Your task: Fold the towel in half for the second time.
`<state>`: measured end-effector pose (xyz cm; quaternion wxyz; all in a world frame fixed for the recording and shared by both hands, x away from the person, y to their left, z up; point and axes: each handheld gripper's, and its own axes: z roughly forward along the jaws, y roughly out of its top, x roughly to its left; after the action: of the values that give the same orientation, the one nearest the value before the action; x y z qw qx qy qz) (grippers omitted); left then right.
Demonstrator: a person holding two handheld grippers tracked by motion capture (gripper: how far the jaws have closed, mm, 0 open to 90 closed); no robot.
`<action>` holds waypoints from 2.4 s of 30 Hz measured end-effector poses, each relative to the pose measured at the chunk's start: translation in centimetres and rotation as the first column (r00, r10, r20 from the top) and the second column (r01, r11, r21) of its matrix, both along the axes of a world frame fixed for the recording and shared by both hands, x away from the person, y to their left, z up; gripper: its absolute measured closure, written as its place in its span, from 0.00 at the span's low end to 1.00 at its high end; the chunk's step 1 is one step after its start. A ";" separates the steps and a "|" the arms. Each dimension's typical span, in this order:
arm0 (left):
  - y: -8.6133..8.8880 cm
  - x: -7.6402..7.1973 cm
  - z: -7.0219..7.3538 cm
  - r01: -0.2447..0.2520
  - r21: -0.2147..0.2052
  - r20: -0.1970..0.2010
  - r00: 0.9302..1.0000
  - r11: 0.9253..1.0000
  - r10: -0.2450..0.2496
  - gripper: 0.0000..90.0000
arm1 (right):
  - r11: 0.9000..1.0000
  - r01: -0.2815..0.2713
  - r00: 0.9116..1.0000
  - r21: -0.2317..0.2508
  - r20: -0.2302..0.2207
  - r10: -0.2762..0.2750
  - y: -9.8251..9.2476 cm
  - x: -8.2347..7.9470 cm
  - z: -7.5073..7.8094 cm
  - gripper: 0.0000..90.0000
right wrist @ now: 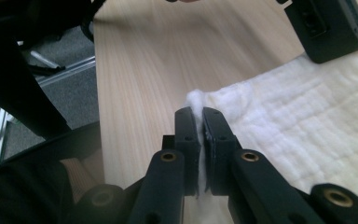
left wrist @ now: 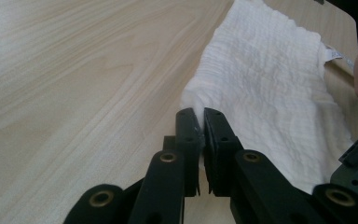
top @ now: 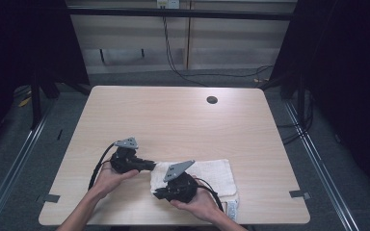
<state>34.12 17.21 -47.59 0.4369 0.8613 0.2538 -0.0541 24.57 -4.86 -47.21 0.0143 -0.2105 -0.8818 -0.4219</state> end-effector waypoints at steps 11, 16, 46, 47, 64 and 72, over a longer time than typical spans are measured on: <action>0.5 0.2 1.4 -0.030 -0.049 0.005 1.000 0.998 0.030 0.95 | 0.999 0.017 1.000 0.047 0.024 -0.019 -0.1 -0.1 1.7 0.95; 1.5 0.7 1.9 -0.067 -0.079 -0.021 0.998 0.995 0.065 0.95 | 0.998 0.023 0.999 0.063 0.045 -0.026 0.2 0.2 3.4 0.95; 6.9 0.2 4.9 -0.157 -0.067 0.033 0.987 0.985 0.160 0.95 | 0.987 -0.045 0.998 0.151 0.049 0.037 5.1 1.8 5.3 0.95; 7.1 0.1 5.0 -0.156 -0.061 0.037 0.987 0.986 0.159 0.95 | 0.987 -0.051 0.998 0.152 0.048 0.044 5.4 1.8 5.2 0.95; 4.6 1.0 5.3 -0.142 -0.004 0.031 0.989 0.990 0.142 0.95 | 0.979 -0.016 0.998 0.202 0.060 0.003 5.1 1.9 5.6 0.95; 1.9 1.1 5.4 -0.089 0.003 0.035 0.995 0.996 0.089 0.95 | 0.983 0.016 0.997 0.185 0.069 -0.029 3.2 1.0 5.4 0.95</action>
<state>35.22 19.08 -42.20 0.4411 0.8510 0.2844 -0.0187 25.58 -1.65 -41.77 -0.0023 -0.2030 -0.8364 -0.5091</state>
